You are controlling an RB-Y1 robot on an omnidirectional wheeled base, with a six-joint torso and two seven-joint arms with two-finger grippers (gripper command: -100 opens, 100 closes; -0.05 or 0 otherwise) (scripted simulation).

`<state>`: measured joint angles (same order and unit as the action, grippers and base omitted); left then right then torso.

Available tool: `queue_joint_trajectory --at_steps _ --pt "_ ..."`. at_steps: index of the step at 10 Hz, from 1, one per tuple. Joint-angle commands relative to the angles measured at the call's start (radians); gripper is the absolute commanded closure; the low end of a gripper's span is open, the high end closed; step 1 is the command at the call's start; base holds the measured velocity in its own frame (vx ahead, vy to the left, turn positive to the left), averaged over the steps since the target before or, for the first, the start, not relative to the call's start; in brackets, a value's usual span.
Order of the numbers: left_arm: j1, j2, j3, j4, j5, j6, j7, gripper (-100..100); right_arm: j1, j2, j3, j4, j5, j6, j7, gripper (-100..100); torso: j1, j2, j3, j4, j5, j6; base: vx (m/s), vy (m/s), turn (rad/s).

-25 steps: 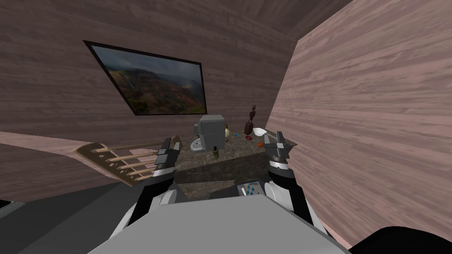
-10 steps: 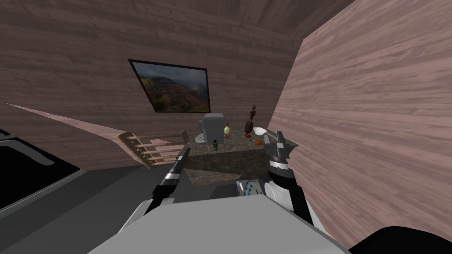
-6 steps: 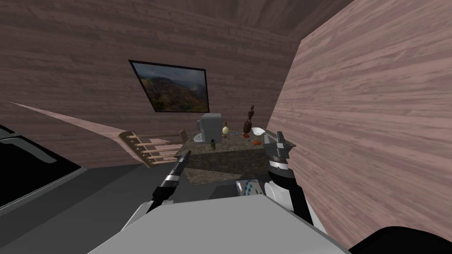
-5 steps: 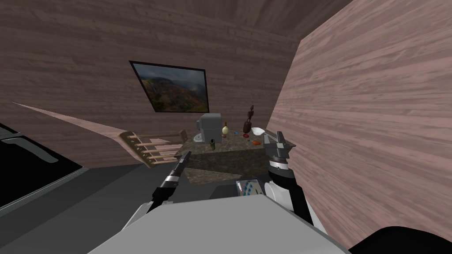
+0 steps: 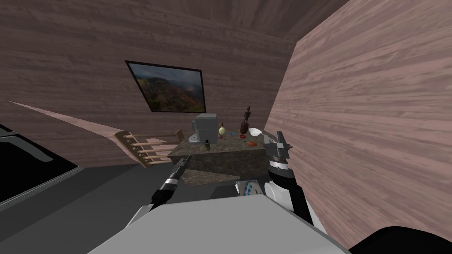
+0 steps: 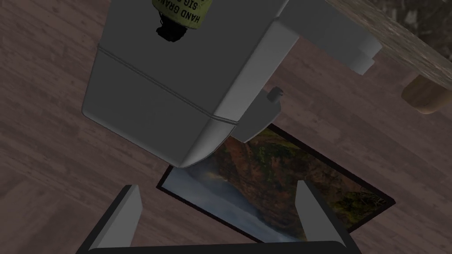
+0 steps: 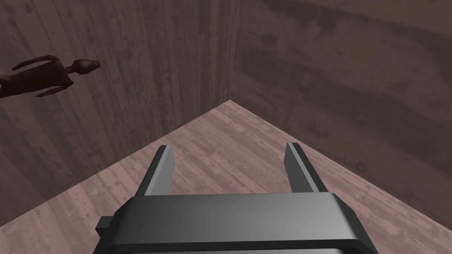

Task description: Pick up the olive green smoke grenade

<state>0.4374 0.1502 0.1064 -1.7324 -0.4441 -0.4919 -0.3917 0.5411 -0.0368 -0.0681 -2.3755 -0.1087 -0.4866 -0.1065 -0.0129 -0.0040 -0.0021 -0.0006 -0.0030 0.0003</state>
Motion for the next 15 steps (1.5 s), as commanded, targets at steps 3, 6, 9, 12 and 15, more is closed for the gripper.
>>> queue_joint_trajectory --at_steps 3,6,9,12,15 --pt "0.001 -0.010 0.033 0.069 -0.046 -0.015 -0.084 -100 0.000 0.000 0.000 0.000 0.000 0.000 0.000 0 0.003 0.000 0.000 0.000 0.000 0.000 0.050 -0.143 0.025" --pt "-0.004 -0.020 0.064 0.115 -0.073 -0.022 -0.142 -100 0.000 0.000 0.000 0.000 0.000 0.000 0.000 0 0.005 -0.001 0.000 0.000 0.001 0.000 0.069 -0.126 0.006" --pt "-0.010 -0.030 0.106 0.159 -0.092 -0.031 -0.204 -100 0.000 0.000 0.000 0.000 0.000 0.000 0.000 0 0.004 -0.004 -0.003 -0.001 0.001 0.000 0.122 -0.140 -0.001" --pt "-0.015 -0.033 0.136 0.179 -0.096 -0.036 -0.238 -100 0.000 0.000 0.000 0.000 0.000 0.000 0.000 0 0.006 -0.009 -0.005 -0.002 0.001 0.000 0.172 -0.096 -0.012" --pt "-0.022 -0.034 0.158 0.189 -0.095 -0.039 -0.258 -100 0.000 0.000 0.000 0.000 0.000 0.000 0.000 0 0.011 -0.007 -0.004 -0.002 0.002 0.000 0.151 -0.020 -0.024"
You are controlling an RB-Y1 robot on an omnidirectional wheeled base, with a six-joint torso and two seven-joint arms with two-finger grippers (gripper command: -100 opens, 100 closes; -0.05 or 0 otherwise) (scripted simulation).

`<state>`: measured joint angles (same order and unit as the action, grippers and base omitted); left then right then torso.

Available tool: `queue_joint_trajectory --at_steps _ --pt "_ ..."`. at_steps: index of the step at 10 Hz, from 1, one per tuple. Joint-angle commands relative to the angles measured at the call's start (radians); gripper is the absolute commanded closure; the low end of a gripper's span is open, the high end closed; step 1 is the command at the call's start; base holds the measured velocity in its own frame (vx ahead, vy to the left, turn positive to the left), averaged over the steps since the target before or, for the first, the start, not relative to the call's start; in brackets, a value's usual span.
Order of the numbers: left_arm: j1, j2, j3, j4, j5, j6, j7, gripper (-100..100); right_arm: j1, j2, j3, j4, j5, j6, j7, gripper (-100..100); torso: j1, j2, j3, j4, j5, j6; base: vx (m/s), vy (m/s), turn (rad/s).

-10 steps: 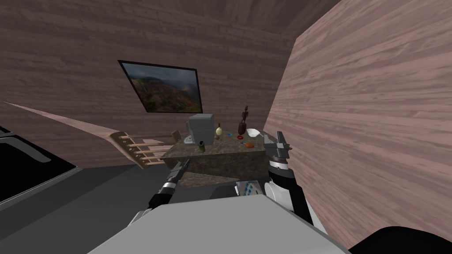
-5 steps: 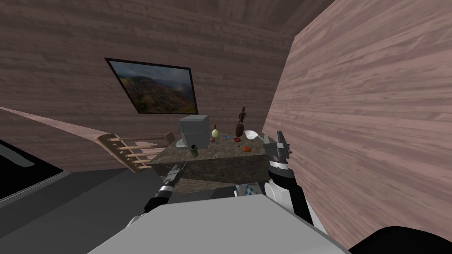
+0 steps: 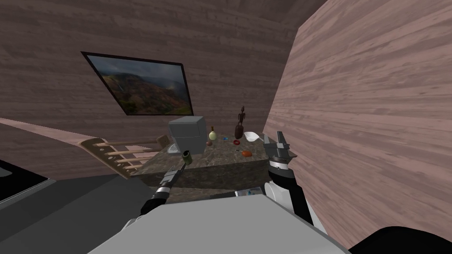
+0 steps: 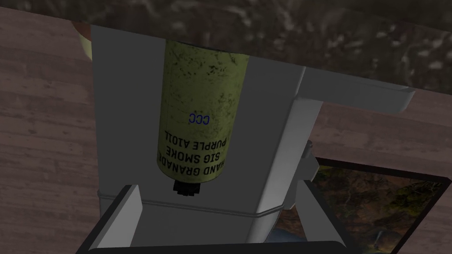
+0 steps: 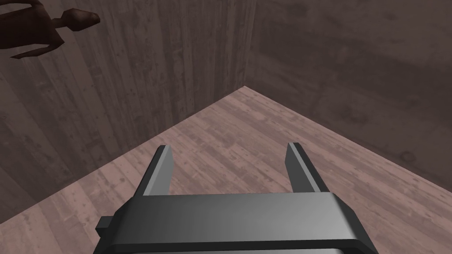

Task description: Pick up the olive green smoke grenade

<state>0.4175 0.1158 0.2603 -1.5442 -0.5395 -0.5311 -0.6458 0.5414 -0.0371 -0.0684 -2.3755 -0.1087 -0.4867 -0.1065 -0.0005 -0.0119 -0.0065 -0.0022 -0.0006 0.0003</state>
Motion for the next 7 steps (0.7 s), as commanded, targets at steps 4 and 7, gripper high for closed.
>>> queue_joint_trajectory --at_steps 4,7 --pt "-0.006 0.000 0.008 0.002 0.001 0.000 -0.007 -100 0.000 0.000 0.000 0.000 0.000 0.000 0.000 0 -0.001 0.010 0.006 0.002 0.000 0.000 0.028 -0.008 -0.032" --pt "-0.006 0.000 0.008 0.002 0.001 0.000 -0.007 -100 0.000 0.000 0.000 0.000 0.000 0.000 0.000 0 -0.001 0.011 0.006 0.002 0.000 0.000 0.001 -0.009 -0.006"
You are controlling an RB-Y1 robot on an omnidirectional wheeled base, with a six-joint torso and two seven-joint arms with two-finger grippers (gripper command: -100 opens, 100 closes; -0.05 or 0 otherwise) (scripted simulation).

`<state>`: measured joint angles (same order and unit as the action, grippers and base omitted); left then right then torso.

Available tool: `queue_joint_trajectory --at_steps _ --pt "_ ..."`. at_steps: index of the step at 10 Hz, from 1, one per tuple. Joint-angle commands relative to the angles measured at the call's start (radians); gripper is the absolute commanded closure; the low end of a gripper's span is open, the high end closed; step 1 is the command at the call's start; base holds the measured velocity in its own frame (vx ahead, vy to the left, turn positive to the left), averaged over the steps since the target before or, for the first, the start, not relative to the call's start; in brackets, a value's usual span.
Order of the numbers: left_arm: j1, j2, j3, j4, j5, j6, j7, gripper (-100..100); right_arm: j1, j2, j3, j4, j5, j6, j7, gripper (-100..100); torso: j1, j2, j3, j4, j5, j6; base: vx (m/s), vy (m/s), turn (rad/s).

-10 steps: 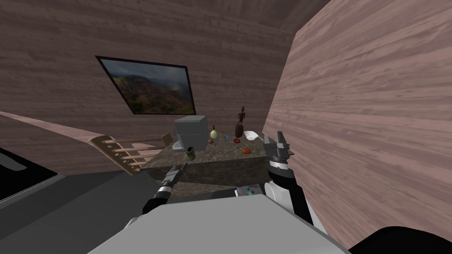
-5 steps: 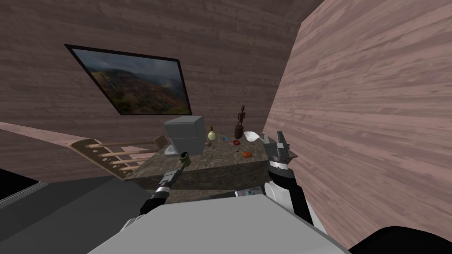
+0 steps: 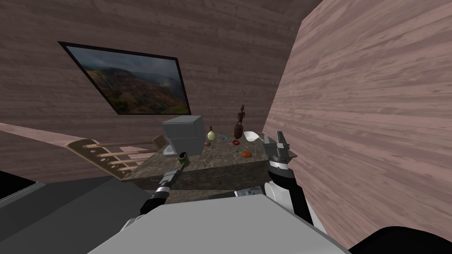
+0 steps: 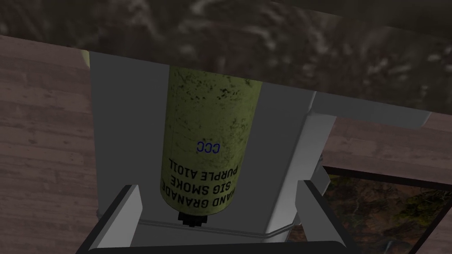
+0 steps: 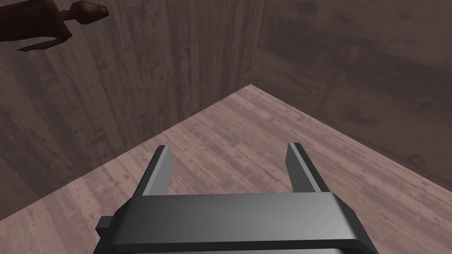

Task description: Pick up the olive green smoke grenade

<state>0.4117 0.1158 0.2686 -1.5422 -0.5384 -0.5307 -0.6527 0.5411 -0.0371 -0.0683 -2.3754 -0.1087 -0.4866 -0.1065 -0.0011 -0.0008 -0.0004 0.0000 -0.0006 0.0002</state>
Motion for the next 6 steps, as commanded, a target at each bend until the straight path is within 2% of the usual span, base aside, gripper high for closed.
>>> queue_joint_trajectory --at_steps 1,3,4,6 --pt "0.000 0.000 0.000 0.000 0.000 0.000 0.000 -100 0.000 0.000 0.000 0.000 0.000 0.000 0.000 0 0.000 0.000 0.000 0.000 0.000 0.000 -0.011 -0.022 0.038" --pt "0.000 0.000 0.000 0.000 0.000 0.000 0.000 -100 0.000 0.000 0.000 0.000 0.000 0.000 0.000 0 0.000 0.000 0.000 0.000 0.000 0.000 0.002 -0.011 -0.008" --pt "0.002 -0.002 0.015 -0.018 0.010 -0.007 0.008 -100 0.000 0.000 0.000 0.000 0.000 0.000 0.000 0 0.000 0.000 0.000 0.000 0.000 0.000 -0.136 0.004 0.072" --pt "0.003 -0.001 0.025 -0.031 0.017 -0.012 0.014 -100 0.000 0.000 0.000 0.000 0.000 0.000 0.000 0 0.000 0.012 0.007 0.002 0.000 0.000 -0.200 0.004 0.072"
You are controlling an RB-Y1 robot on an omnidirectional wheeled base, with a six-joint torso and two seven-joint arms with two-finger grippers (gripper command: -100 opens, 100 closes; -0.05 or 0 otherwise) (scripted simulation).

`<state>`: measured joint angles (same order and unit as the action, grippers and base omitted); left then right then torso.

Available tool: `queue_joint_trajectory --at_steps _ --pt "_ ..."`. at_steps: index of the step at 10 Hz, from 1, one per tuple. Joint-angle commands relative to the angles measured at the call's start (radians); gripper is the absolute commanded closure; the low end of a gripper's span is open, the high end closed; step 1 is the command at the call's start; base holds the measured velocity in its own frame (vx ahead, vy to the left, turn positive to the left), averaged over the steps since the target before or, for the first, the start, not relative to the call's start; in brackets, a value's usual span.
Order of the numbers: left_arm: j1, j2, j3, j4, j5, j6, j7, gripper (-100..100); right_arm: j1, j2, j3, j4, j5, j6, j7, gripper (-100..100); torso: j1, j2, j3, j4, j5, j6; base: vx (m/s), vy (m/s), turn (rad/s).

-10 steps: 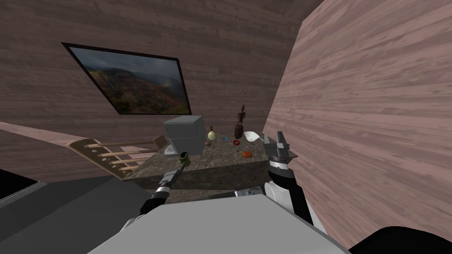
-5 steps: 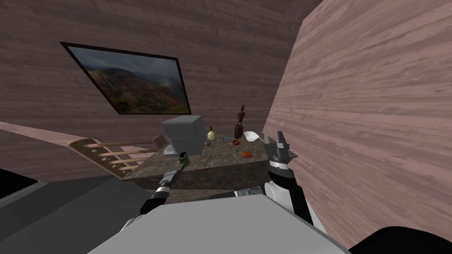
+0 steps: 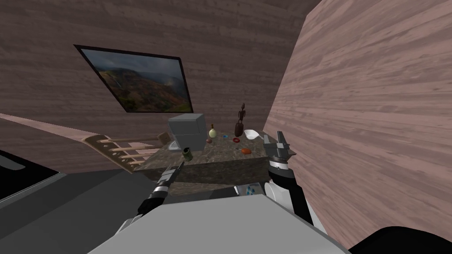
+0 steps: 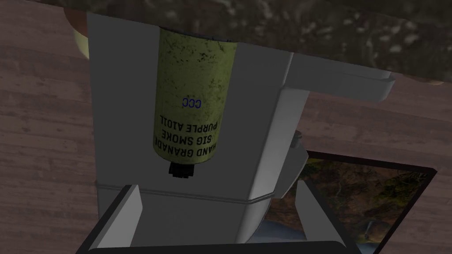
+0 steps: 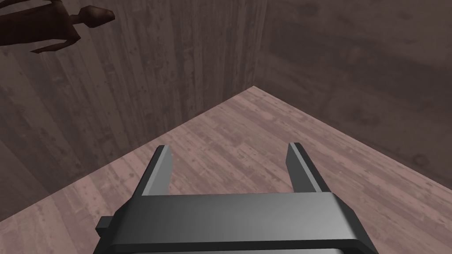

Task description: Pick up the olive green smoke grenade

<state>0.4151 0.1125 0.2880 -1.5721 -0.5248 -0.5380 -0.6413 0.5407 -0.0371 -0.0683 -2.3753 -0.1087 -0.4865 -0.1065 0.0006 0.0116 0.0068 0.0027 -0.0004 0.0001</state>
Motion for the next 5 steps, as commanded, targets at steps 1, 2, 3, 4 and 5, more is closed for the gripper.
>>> queue_joint_trajectory --at_steps 1,2,3,4,5 --pt "0.002 0.002 0.017 -0.016 0.011 -0.010 0.008 -100 0.000 0.000 0.000 0.000 0.000 0.000 0.000 0 0.000 0.000 0.000 0.000 0.000 0.000 -0.230 0.044 0.062" --pt "0.003 0.002 0.022 -0.024 0.014 -0.013 0.011 -100 0.000 0.000 0.000 0.000 0.000 0.000 0.000 0 0.001 0.003 0.001 0.000 0.000 0.000 -0.226 0.034 0.071" --pt "0.005 0.001 0.033 -0.039 0.020 -0.017 0.015 -100 0.000 0.000 0.000 0.000 0.000 0.000 0.000 0 0.001 0.003 0.002 0.001 0.000 0.000 -0.217 0.033 0.086" --pt "0.007 0.000 0.041 -0.052 0.024 -0.020 0.018 -100 0.000 0.000 0.000 0.000 0.000 0.000 0.000 0 0.001 0.003 0.002 0.001 0.000 0.000 -0.207 0.037 0.074" --pt "0.009 -0.002 0.048 -0.065 0.026 -0.023 0.020 -100 0.000 0.000 0.000 0.000 0.000 0.000 0.000 0 0.001 0.002 0.001 0.000 0.000 0.000 -0.198 0.034 0.048"
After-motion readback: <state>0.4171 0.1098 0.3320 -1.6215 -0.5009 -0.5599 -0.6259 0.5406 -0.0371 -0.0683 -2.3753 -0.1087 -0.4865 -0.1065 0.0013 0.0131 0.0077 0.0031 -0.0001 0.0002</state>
